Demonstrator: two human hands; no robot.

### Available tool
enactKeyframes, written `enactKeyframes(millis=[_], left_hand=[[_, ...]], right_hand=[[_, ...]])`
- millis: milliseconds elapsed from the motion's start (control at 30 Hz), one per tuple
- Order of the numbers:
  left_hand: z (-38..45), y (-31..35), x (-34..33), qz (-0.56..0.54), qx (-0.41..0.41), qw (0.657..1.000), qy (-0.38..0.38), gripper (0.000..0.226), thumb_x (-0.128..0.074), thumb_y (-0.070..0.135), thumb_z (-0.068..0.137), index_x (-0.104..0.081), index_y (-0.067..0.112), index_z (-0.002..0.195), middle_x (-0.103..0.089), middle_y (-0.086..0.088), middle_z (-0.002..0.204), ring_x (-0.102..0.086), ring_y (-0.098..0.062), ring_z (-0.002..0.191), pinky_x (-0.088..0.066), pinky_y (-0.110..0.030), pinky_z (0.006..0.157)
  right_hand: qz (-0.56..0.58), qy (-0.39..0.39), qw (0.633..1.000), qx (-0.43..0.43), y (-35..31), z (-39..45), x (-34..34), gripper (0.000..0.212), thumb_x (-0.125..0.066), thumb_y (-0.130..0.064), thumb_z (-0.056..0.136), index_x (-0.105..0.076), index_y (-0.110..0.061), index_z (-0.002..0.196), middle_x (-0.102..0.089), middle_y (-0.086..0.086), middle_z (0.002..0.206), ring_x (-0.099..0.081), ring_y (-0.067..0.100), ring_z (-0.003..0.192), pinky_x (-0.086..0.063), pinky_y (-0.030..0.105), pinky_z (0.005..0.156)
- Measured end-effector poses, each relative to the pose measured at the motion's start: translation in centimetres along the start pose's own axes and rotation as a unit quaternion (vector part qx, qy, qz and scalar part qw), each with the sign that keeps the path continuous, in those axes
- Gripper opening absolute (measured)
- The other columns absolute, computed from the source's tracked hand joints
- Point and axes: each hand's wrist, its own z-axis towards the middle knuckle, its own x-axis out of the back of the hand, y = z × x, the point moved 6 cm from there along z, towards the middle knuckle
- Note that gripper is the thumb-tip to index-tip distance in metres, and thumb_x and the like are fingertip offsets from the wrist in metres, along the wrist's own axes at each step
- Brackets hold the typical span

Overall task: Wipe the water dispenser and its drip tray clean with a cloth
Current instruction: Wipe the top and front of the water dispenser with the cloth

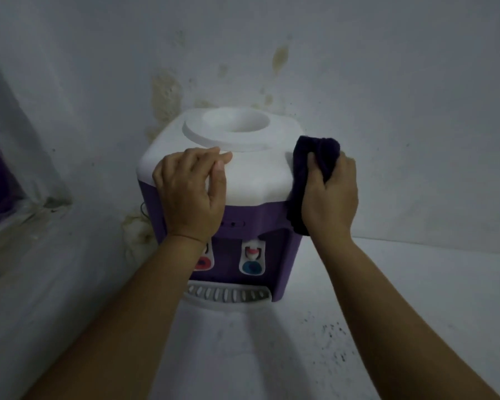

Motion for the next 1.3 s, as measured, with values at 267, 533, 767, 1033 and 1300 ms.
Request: enactKeyframes(millis=[267, 533, 767, 1033, 1300], left_hand=[[-0.1, -0.1, -0.1, -0.003, 0.006, 1.0, 0.024, 0.034, -0.038, 0.027, 0.097, -0.072, 0.021, 0.1, -0.069, 0.002, 0.104, -0.054, -0.022, 0.098, -0.031, -0.031, 0.092], [-0.2, -0.3, -0.2, 0.002, -0.009, 0.999, 0.039, 0.034, -0.038, 0.026, 0.097, -0.072, 0.022, 0.1, -0.069, 0.004, 0.103, -0.054, -0.019, 0.098, -0.034, -0.033, 0.092], [-0.7, -0.5, 0.0, -0.052, 0.009, 0.998, 0.03, 0.037, -0.037, 0.035, 0.1, -0.063, 0.016, 0.118, -0.058, -0.007, 0.125, -0.049, -0.023, 0.118, -0.034, -0.036, 0.106], [-5.1, -0.3, -0.2, -0.045, 0.062, 0.997, -0.017, 0.061, -0.041, 0.036, 0.098, -0.029, -0.004, 0.143, -0.019, -0.032, 0.151, -0.012, -0.046, 0.142, -0.011, -0.05, 0.119], [-5.3, -0.5, -0.1, -0.029, 0.042, 0.998, -0.022, 0.06, -0.046, 0.033, 0.097, -0.031, -0.006, 0.142, -0.024, -0.031, 0.15, -0.014, -0.047, 0.141, -0.012, -0.049, 0.119]], right_hand=[[0.014, -0.052, 0.997, -0.047, 7.6, -8.5, -2.1, 0.039, -0.041, -0.032, 0.099, -0.042, -0.012, 0.132, -0.05, 0.004, 0.125, -0.057, 0.021, 0.105, -0.048, 0.03, 0.076], [0.042, -0.03, 0.997, -0.06, 8.6, -8.5, -2.5, 0.035, -0.04, -0.036, 0.097, -0.045, -0.015, 0.125, -0.055, 0.0, 0.116, -0.057, 0.012, 0.098, -0.05, 0.027, 0.078], [0.03, -0.051, 0.993, -0.099, 10.4, -9.5, -2.3, 0.022, -0.044, -0.028, 0.099, -0.047, -0.014, 0.116, -0.055, 0.0, 0.104, -0.056, 0.013, 0.087, -0.044, 0.023, 0.068], [0.004, -0.079, 0.982, -0.172, 12.5, -11.9, -3.8, 0.023, -0.041, -0.03, 0.1, -0.044, -0.016, 0.118, -0.057, 0.005, 0.112, -0.059, 0.017, 0.09, -0.048, 0.031, 0.072], [0.015, -0.066, 0.982, -0.177, 11.5, -11.8, -3.8, 0.032, -0.041, -0.029, 0.1, -0.041, -0.014, 0.129, -0.054, -0.002, 0.114, -0.054, 0.01, 0.088, -0.041, 0.018, 0.067]])
